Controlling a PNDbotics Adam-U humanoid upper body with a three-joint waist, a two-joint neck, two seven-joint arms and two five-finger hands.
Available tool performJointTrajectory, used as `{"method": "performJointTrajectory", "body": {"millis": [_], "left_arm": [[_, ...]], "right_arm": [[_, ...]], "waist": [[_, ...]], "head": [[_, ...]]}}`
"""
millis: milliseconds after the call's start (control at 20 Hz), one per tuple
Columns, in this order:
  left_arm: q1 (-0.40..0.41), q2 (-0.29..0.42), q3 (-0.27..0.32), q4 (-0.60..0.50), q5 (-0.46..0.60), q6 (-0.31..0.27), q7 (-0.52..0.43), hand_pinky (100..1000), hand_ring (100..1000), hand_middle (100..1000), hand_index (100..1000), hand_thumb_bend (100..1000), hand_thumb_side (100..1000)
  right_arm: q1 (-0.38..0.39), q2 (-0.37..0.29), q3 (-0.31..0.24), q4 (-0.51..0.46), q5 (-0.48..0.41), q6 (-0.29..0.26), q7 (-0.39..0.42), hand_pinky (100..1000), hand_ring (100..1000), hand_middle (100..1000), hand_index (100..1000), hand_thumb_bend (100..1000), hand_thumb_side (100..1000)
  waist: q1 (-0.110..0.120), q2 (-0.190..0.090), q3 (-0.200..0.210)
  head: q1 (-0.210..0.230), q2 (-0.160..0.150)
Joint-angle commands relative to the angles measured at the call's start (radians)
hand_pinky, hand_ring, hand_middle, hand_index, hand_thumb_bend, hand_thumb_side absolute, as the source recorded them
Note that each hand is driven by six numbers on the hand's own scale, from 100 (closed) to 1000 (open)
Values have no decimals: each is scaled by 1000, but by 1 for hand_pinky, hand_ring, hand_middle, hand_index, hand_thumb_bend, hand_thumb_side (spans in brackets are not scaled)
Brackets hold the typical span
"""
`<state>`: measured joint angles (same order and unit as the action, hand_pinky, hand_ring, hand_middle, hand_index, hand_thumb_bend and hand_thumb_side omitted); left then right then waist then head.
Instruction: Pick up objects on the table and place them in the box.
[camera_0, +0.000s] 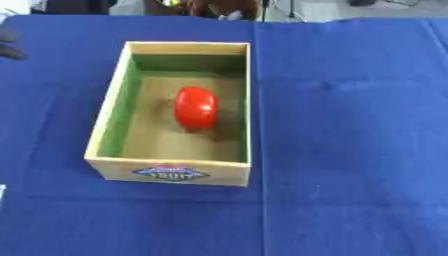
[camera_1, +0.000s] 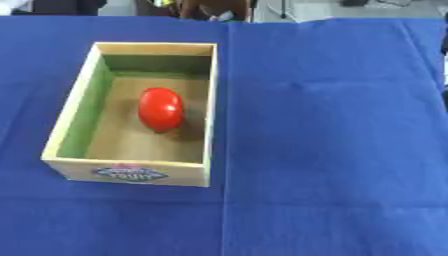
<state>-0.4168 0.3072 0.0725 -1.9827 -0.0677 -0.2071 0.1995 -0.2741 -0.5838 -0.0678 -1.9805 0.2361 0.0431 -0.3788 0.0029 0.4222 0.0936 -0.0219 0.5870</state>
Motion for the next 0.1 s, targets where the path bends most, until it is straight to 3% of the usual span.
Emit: {"method": "performJointTrajectory", "body": {"millis": [50,100], "left_arm": [[-9,15,10,-17,-3,-2,3,527,597,671,889,110,968],[-9,15,10,-17,-3,-2,3,526,597,671,889,110,968]], "right_arm": [[-10,-15,-13,-19,-2,-1,-5,833,866,883,859,100,1000],[-10,-14,-13,-19,-2,-1,-6,833,866,883,859,100,1000]], "waist": [[-2,-26,0],[-2,-27,0]], "head": [[3,-10],[3,-9]]}}
